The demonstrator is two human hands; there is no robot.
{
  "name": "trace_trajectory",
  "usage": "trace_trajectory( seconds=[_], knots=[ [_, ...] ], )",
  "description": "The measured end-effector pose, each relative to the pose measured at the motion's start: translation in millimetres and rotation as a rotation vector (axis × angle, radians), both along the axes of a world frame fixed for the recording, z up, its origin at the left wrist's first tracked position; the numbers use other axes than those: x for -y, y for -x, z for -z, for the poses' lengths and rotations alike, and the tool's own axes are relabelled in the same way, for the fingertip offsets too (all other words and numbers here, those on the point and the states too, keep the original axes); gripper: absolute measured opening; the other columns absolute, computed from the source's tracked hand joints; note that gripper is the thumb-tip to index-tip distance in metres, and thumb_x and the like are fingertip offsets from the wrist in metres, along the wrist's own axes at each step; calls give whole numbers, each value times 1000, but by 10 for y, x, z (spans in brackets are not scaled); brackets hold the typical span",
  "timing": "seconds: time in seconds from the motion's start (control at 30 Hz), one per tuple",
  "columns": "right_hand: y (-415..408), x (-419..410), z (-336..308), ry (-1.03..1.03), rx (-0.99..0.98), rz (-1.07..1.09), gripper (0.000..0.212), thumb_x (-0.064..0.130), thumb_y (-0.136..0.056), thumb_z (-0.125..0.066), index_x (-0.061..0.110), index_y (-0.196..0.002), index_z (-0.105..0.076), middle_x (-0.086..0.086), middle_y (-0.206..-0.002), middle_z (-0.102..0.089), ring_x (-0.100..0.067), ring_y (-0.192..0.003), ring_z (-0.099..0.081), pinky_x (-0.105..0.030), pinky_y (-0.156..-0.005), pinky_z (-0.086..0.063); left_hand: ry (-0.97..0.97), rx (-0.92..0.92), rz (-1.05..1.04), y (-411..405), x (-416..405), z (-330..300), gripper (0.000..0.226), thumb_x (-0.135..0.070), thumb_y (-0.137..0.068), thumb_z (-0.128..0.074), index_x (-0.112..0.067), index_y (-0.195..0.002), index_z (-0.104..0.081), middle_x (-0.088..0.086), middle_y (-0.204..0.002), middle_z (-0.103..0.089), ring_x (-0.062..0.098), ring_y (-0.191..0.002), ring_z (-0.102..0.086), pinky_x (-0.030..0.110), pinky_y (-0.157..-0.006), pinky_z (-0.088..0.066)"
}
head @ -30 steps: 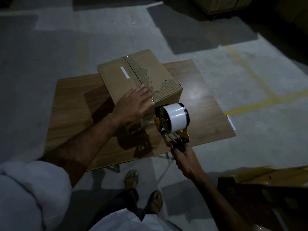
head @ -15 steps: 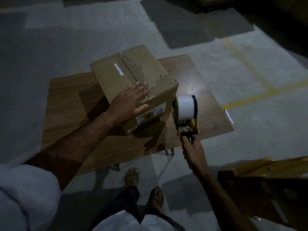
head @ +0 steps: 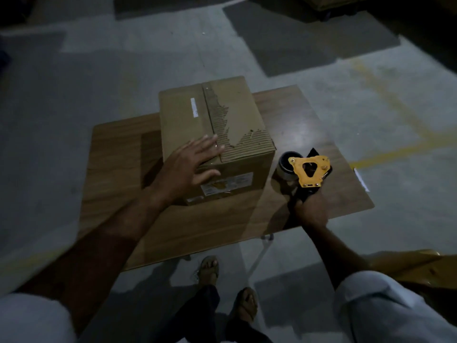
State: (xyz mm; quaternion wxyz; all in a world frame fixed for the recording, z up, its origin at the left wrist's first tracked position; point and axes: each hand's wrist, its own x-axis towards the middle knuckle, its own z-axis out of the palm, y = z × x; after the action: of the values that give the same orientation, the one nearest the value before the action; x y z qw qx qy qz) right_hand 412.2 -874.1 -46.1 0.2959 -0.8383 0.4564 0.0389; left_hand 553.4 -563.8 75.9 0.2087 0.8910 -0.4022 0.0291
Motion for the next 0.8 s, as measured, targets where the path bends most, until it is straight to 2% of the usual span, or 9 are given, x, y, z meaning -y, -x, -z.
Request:
trace_trajectory(
  seconds=[0.07,0.1,0.17,0.2,0.27,0.4,0.5,0.63,0.8],
  knots=[
    [-43,-99,-61,169,-62,92,71,36,-92,-72,-7,-140,-43,-33,-142,-47,-49,-134,-45,-52,-111,-37,15,69,-80,90,-47,68,75,-40,-88,-80,-21,-154,-48,1,-163,-40,20,-152,-35,47,-123,-32],
    [-59,-194,-156,249,8,109,76,42,-90,-73,-4,-142,-41,-32,-146,-43,-49,-137,-40,-55,-114,-32,-13,98,-92,120,-77,98,78,-40,-87,-81,-21,-155,-47,2,-163,-40,21,-152,-34,49,-122,-33],
    [-129,-405,-419,392,432,-32,67,48,-91,-71,9,-141,-48,-21,-142,-47,-40,-134,-44,-51,-113,-36,-21,118,-83,149,-120,126,75,-43,-89,-79,-22,-155,-47,2,-163,-40,22,-153,-34,50,-122,-34],
    [-193,-512,-558,426,672,-168,57,51,-94,-68,16,-137,-53,-14,-137,-50,-31,-130,-46,-41,-110,-38,28,106,-87,150,-115,118,67,-44,-93,-75,-22,-152,-51,1,-161,-44,21,-151,-37,49,-121,-35],
    [-381,-713,-796,434,955,-482,46,53,-97,-65,24,-133,-60,-5,-137,-50,-21,-129,-45,-29,-108,-35,145,91,-120,139,-80,93,47,-42,-101,-65,-23,-144,-61,0,-154,-53,20,-147,-44,48,-117,-41],
    [-767,-880,-861,573,860,-875,43,54,-97,-66,21,-124,-69,-13,-137,-57,-31,-126,-52,-44,-109,-37,182,221,-207,209,24,161,35,-35,-100,-67,-17,-130,-72,6,-141,-65,26,-135,-58,49,-101,-52],
    [-860,-821,-661,639,909,-874,42,57,-94,-70,22,-117,-72,-11,-128,-65,-33,-117,-60,-46,-107,-38,188,379,-227,231,59,283,31,-31,-99,-72,-12,-123,-75,9,-134,-69,29,-128,-64,46,-93,-56],
    [-899,-848,-448,680,951,-797,57,68,-86,-72,25,-123,-68,-10,-132,-64,-29,-123,-54,-45,-110,-32,85,541,-184,169,21,378,39,-42,-102,-67,-13,-127,-73,8,-138,-67,28,-129,-63,41,-94,-53],
    [-891,-899,-460,652,911,-790,61,69,-88,-64,22,-125,-71,-13,-132,-64,-30,-127,-46,-49,-104,-37,-20,594,-143,115,-33,406,49,-47,-99,-69,-10,-132,-69,12,-142,-63,31,-132,-60,44,-99,-53]
  ],
)
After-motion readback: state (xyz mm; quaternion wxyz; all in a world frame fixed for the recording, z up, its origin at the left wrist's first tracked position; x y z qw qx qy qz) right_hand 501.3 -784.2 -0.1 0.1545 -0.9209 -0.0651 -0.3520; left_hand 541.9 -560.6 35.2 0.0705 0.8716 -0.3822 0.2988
